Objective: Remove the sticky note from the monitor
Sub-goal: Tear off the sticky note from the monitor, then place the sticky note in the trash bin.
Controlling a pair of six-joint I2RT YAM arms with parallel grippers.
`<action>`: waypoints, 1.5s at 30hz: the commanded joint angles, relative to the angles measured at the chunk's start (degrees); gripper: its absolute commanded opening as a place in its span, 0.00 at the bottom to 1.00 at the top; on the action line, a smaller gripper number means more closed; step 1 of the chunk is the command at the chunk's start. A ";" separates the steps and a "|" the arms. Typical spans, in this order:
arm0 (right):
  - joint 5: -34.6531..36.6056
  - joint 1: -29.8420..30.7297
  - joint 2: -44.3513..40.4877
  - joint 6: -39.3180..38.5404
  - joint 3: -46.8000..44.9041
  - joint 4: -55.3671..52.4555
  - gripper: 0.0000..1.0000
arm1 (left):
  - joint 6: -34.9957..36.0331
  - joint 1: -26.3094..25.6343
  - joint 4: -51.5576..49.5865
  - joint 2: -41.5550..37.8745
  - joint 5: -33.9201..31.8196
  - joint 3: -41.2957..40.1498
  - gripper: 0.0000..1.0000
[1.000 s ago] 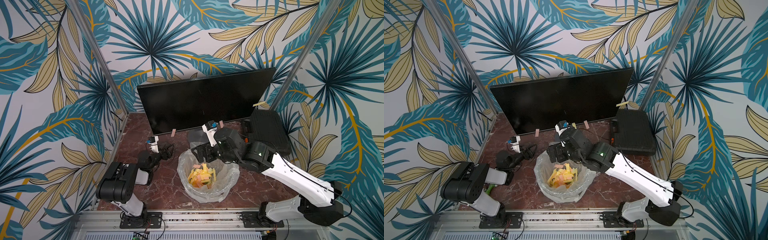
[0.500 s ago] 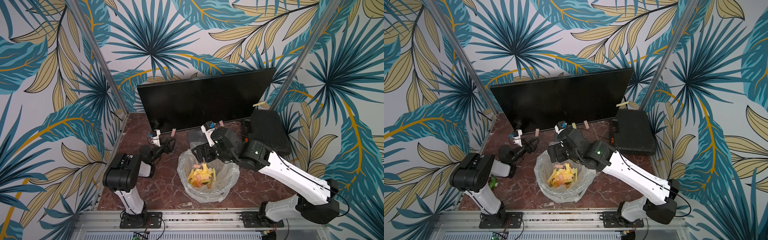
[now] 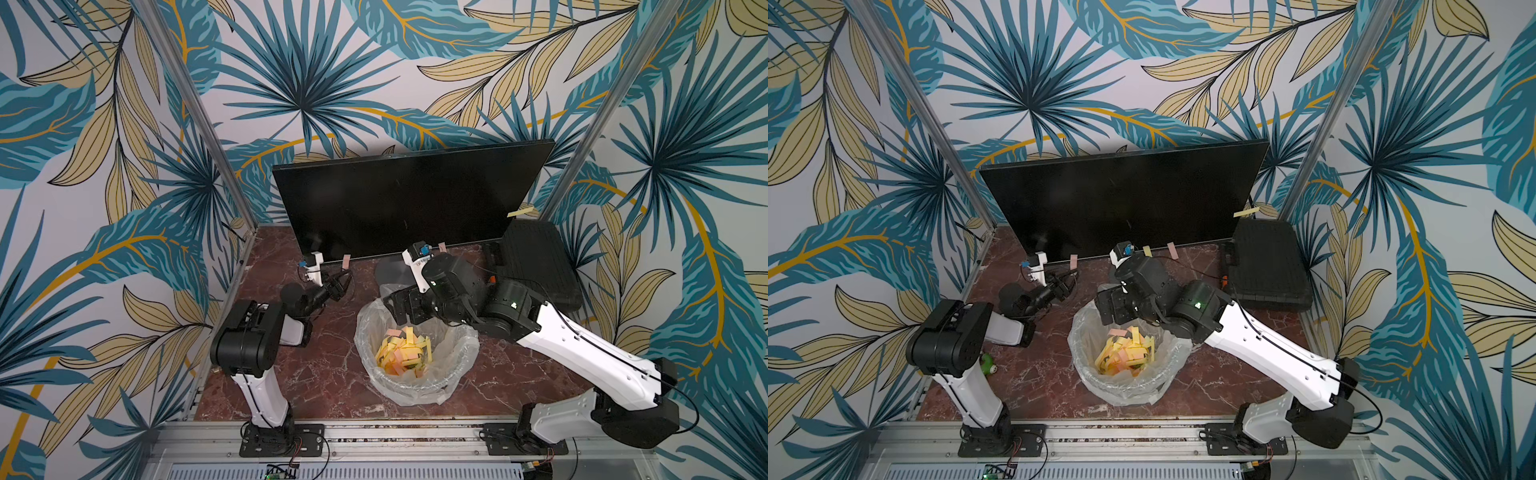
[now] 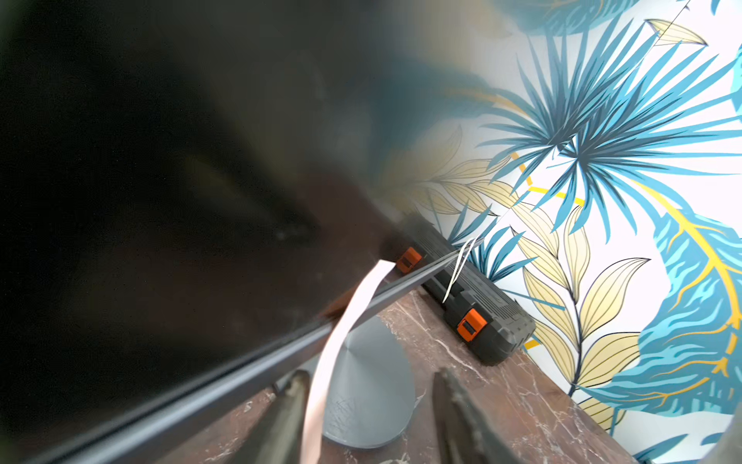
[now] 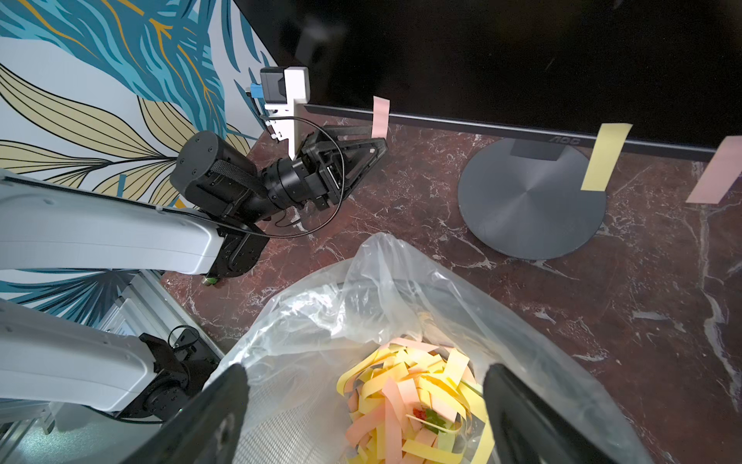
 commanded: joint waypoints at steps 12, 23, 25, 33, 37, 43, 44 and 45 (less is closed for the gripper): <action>0.71 -0.26 -0.37 -0.36 -0.25 -1.11 0.94 | -2.70 0.38 0.37 1.07 -0.11 -1.08 0.04; 1.96 -0.28 -2.78 0.10 -2.43 0.35 0.94 | -8.20 0.36 -0.12 -6.95 2.83 -6.73 0.00; 2.29 -0.34 -3.28 0.12 -2.85 0.82 0.94 | -9.29 0.38 -2.40 -11.96 3.14 -9.12 0.00; 4.75 -2.25 -6.83 -0.24 -4.66 0.60 0.95 | 5.10 -2.68 -59.48 -54.41 -1.98 -4.29 0.00; 5.55 -5.42 -10.49 0.26 -7.80 0.71 0.95 | 10.12 -7.23 -83.89 -64.64 -4.23 5.70 0.00; 3.91 -11.25 -15.48 1.97 -12.25 1.29 0.95 | 16.57 -23.27 -103.13 -60.24 -15.40 20.75 0.00; 3.72 -12.68 -16.02 2.08 -12.67 1.10 0.95 | 17.59 -27.48 -106.73 -58.40 -18.35 23.54 0.00; 3.35 -13.82 -16.66 2.30 -12.95 0.87 0.95 | 18.84 -31.52 -109.20 -56.13 -21.32 26.28 0.00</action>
